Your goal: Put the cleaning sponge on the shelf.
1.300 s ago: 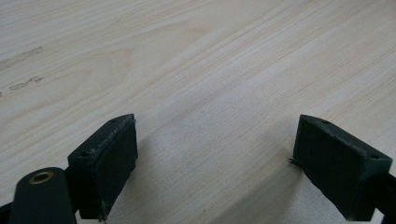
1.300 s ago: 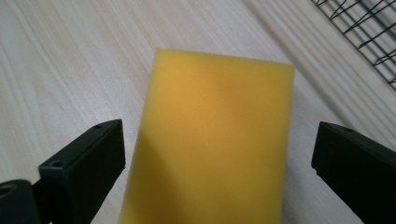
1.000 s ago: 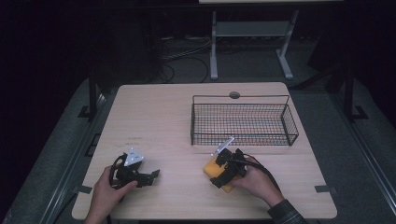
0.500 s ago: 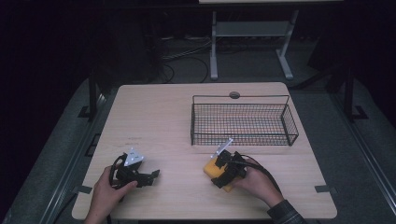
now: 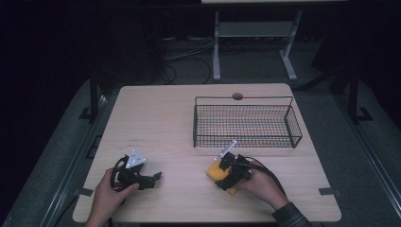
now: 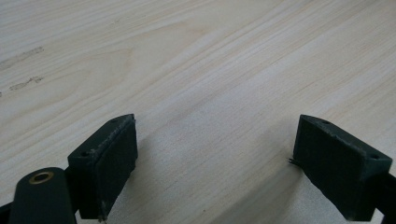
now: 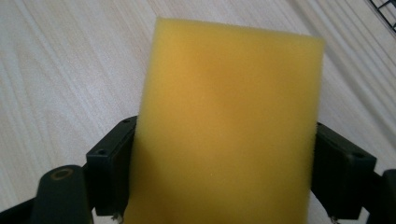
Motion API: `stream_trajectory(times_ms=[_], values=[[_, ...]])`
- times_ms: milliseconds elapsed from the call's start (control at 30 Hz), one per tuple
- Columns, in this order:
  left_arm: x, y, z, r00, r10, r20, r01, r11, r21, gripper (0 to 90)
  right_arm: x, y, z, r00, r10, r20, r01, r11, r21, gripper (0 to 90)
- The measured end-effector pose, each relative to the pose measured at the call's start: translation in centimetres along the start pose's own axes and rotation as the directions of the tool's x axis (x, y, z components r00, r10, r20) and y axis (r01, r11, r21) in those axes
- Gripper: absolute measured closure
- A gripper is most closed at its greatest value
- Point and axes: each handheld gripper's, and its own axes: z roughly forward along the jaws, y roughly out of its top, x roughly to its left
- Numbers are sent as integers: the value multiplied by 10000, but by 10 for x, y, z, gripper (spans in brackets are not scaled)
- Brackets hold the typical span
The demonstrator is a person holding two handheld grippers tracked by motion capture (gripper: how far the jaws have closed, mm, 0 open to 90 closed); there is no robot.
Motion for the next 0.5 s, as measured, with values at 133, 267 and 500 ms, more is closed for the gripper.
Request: stream_trajectory(times_ms=[133, 267, 500], values=[[0, 0, 0, 10000, -2, 1, 2, 10000, -1, 129, -1, -1, -3, 10000, 23, -56, -24, 10000, -39, 198], [0, 0, 0, 10000, -2, 0, 2, 10000, 0, 129, -3, -2, -7, 9999, 37, -108, -38, 9999, -98, 198], [0, 0, 0, 10000, 0, 1, 0, 10000, 0, 129, -4, -4, -11, 9997, -67, -223, 65, 9999, -100, 198]])
